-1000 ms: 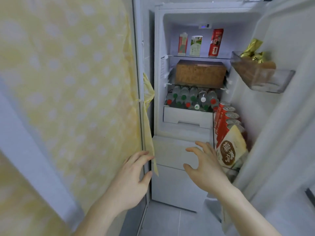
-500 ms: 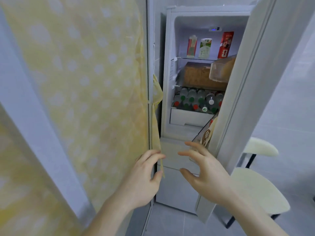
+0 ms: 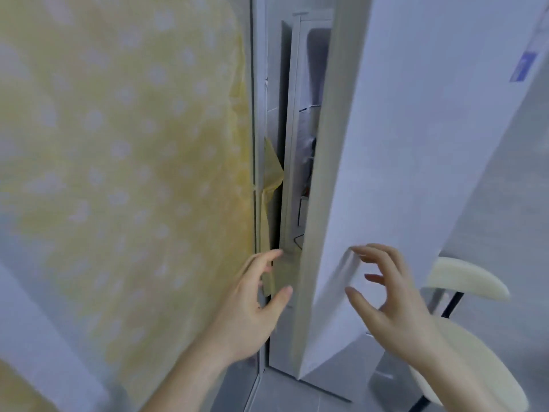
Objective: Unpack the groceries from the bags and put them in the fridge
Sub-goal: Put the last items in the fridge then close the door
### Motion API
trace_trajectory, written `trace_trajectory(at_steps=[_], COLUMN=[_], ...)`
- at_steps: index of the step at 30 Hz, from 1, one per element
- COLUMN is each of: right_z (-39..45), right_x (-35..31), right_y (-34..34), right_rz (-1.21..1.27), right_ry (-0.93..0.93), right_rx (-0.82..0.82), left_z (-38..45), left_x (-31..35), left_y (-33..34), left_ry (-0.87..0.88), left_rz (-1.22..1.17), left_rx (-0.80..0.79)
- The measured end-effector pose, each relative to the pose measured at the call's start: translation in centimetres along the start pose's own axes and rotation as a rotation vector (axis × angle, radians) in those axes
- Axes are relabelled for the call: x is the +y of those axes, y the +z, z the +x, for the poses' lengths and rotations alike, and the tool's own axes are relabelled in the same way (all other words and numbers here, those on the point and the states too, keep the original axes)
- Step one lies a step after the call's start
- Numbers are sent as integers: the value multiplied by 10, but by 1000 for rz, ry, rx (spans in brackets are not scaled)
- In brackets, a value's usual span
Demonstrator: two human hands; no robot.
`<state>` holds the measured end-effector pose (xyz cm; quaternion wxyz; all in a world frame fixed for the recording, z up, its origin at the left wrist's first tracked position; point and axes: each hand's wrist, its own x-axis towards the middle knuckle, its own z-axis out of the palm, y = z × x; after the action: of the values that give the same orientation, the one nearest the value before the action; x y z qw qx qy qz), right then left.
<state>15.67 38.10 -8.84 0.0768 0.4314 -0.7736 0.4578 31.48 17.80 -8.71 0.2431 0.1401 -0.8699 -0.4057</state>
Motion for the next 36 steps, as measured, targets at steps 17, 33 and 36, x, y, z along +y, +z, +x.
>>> trace_trajectory(at_steps=[17,33,36], right_z=[108,171,179], right_x=[113,155,157], right_y=[-58,-12,-6], right_rz=[-184,-404,-448], right_ry=[89,221,248], right_rx=[31,104,107], left_z=[146,255,258], left_x=[-46,-95,-99], left_y=[65,50,57], left_ry=[-161,-95,-25], left_rz=[-66,76,155], left_rx=[413,285,231])
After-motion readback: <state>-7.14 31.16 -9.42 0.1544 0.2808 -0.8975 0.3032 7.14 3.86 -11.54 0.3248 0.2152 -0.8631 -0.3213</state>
